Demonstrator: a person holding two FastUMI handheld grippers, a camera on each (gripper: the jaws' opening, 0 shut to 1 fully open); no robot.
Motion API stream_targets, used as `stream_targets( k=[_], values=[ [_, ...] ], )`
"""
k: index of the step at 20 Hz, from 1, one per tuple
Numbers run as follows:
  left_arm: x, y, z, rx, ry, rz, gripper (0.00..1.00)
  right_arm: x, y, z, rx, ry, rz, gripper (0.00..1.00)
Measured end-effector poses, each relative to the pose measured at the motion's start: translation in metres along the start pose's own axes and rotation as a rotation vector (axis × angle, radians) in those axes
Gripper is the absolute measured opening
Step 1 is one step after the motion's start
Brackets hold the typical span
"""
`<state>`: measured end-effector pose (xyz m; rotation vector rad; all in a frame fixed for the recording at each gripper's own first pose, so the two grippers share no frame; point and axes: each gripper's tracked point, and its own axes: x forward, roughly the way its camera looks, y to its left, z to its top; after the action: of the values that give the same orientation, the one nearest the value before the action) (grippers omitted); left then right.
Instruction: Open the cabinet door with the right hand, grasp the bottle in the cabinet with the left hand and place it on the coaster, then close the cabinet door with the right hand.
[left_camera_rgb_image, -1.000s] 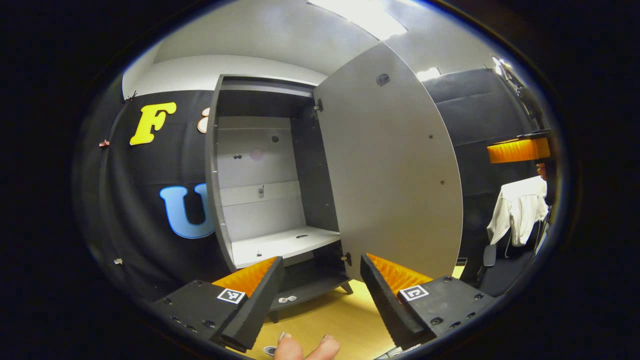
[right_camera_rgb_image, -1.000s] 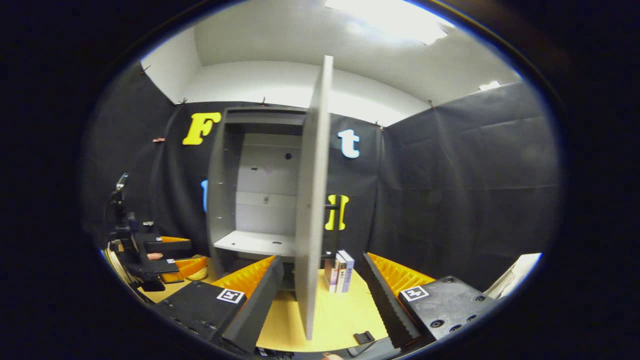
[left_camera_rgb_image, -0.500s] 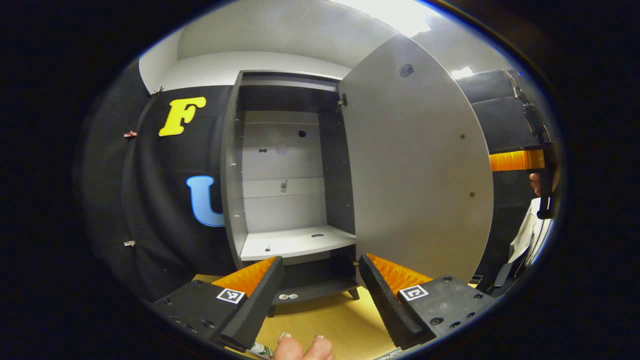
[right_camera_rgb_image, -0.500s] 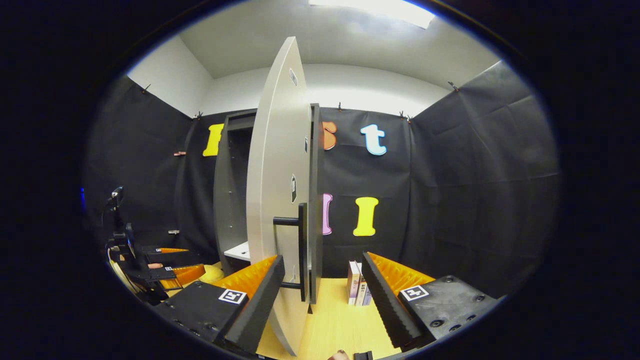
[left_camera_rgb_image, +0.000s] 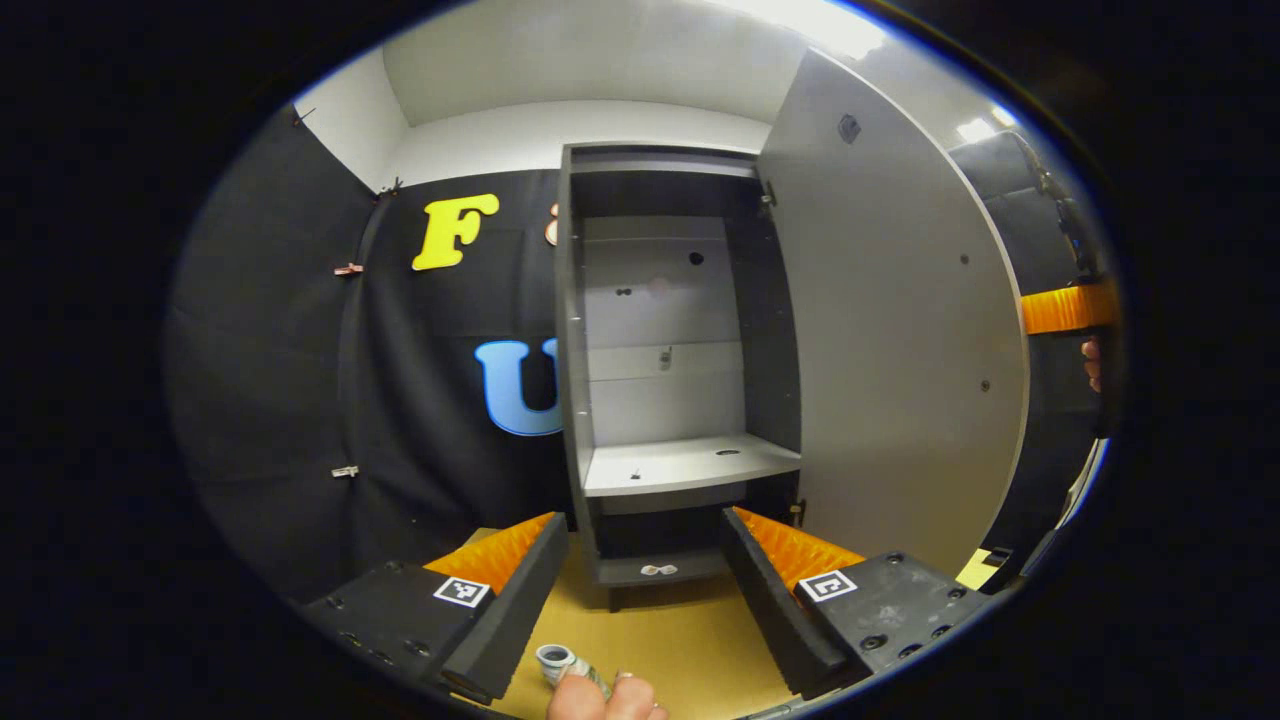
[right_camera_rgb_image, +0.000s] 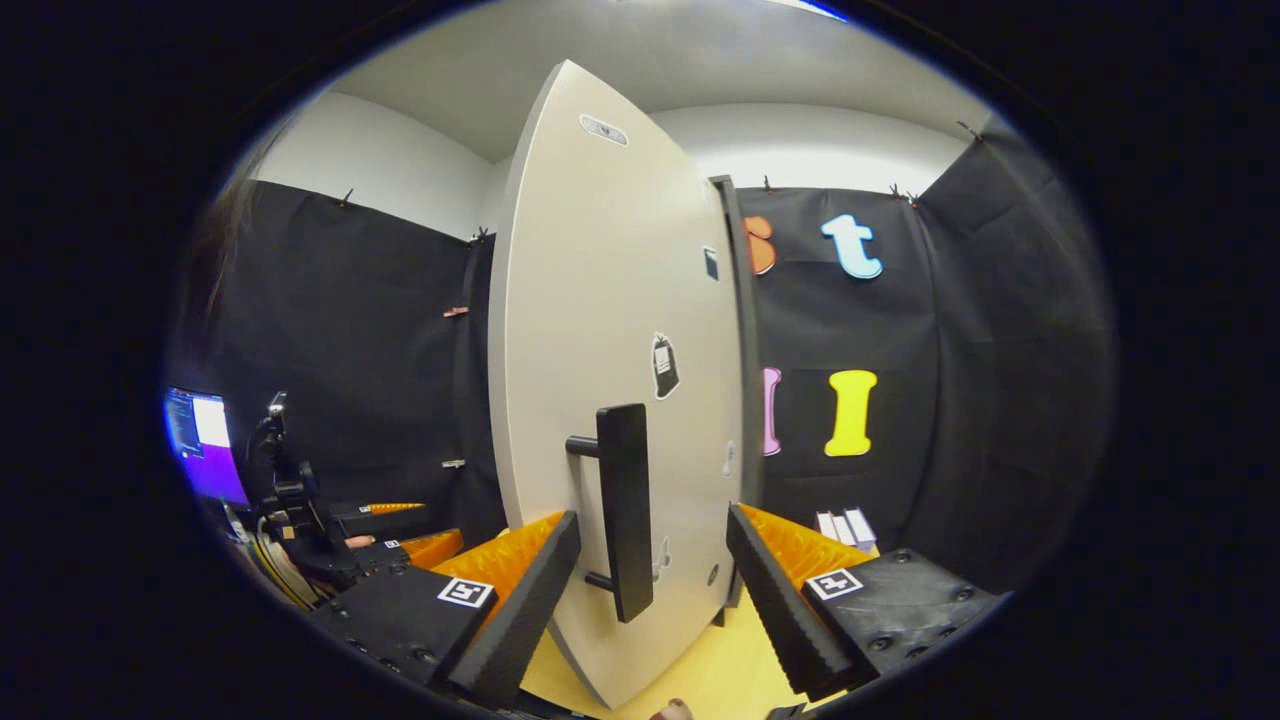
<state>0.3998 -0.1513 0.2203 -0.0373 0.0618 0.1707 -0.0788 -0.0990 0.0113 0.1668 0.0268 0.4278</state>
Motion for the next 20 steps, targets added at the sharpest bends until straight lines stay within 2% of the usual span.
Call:
stream_targets(
  k=[2, 3, 5, 6, 9, 14, 15, 16, 20],
  values=[
    [-0.005, 0.030, -0.001, -0.012, 0.001, 0.026, 0.99, 0.021, 0.027, -0.003, 0.001, 0.002, 0.021, 0.98],
    [-0.007, 0.047, -0.001, -0.013, 0.003, 0.041, 0.96, 0.029, 0.041, -0.007, 0.008, 0.002, 0.025, 0.98],
    [-0.013, 0.082, 0.002, -0.004, -0.003, 0.073, 0.99, 0.050, 0.069, -0.014, 0.028, 0.001, 0.047, 0.98],
    [-0.017, 0.097, 0.005, 0.005, -0.009, 0.083, 0.96, 0.059, 0.082, -0.015, 0.044, -0.003, 0.060, 0.98],
    [-0.020, 0.135, 0.010, 0.032, -0.022, 0.096, 0.96, 0.084, 0.111, -0.020, 0.086, -0.007, 0.084, 0.98],
    [-0.015, 0.179, 0.007, 0.046, -0.026, 0.109, 0.96, 0.097, 0.128, -0.011, 0.065, -0.051, 0.086, 0.98],
    [-0.014, 0.182, 0.008, 0.040, -0.031, 0.107, 0.96, 0.098, 0.131, -0.012, 0.052, -0.052, 0.091, 1.00],
    [-0.016, 0.184, 0.007, 0.037, -0.034, 0.107, 0.94, 0.100, 0.133, -0.013, 0.040, -0.050, 0.089, 0.98],
    [-0.016, 0.191, 0.006, 0.043, -0.036, 0.107, 0.96, 0.106, 0.140, -0.019, 0.007, -0.028, 0.098, 0.98]
  ],
)
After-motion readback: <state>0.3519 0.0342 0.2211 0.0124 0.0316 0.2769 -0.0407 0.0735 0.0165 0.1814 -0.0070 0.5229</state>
